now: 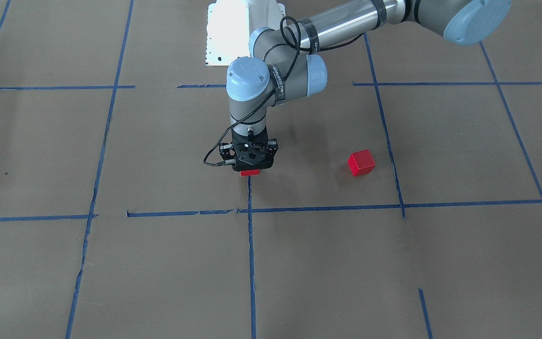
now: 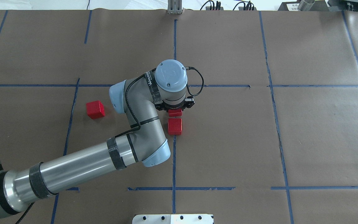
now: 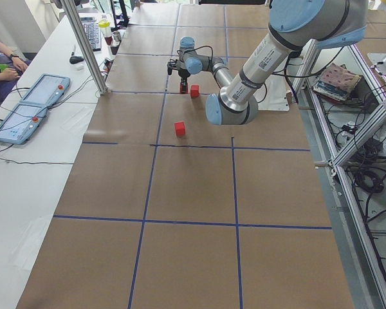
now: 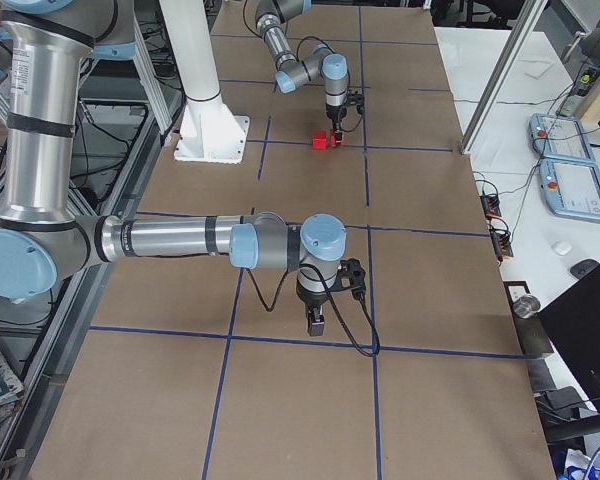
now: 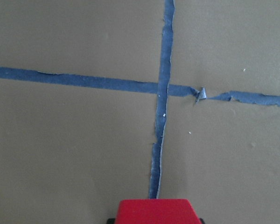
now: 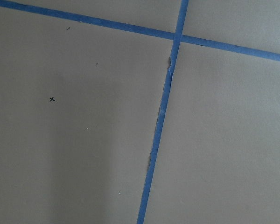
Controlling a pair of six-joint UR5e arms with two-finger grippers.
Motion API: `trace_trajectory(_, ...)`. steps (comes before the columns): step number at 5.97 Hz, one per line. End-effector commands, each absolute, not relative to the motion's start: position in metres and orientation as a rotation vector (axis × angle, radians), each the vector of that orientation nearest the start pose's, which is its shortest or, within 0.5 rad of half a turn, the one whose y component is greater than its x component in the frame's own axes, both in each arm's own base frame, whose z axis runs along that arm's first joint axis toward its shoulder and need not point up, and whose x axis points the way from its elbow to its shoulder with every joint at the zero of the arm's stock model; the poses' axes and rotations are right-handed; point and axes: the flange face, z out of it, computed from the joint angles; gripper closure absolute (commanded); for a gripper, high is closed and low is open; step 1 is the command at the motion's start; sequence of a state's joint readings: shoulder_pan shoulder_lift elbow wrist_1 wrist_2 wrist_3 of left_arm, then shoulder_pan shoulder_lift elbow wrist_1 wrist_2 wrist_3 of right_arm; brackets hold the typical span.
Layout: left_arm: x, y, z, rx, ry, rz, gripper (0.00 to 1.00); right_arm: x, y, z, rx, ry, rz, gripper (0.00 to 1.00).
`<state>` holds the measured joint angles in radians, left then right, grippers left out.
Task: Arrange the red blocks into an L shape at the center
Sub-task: 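Lower the cube against the centered cube's far side and open the left gripper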
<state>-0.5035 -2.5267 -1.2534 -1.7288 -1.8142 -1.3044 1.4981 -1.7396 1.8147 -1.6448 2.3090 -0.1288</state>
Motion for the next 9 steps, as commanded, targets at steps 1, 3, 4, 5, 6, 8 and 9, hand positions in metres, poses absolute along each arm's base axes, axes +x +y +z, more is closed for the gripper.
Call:
trace_trajectory(1,0.653,-0.480,0.175,0.083,0.813,-0.106,0.97,0.035,-0.423,0.626,0.020,-0.739,-0.193,0.00)
trace_trajectory(3,0.655,-0.475,0.174,0.049,0.825,-0.088,0.95,0.036,-0.423,0.626,0.022,-0.739,-0.192,0.00)
trace_trajectory(4,0.656,-0.473,0.174,0.049,0.825,-0.082,0.94,0.036,-0.423,0.626,0.022,-0.739,-0.192,0.00)
trace_trajectory(5,0.657,-0.472,0.174,0.055,0.825,-0.061,0.94,0.036,-0.423,0.626,0.022,-0.739,-0.192,0.00)
trace_trajectory(6,0.659,-0.470,0.174,0.054,0.825,-0.058,0.94,0.035,-0.423,0.626,0.022,-0.739,-0.195,0.00)
trace_trajectory(8,0.659,-0.470,0.177,0.052,0.821,-0.059,0.93,0.036,-0.423,0.626,0.021,-0.739,-0.192,0.00)
trace_trajectory(9,0.659,-0.469,0.178,0.052,0.821,-0.058,0.92,0.036,-0.423,0.626,0.022,-0.739,-0.192,0.00)
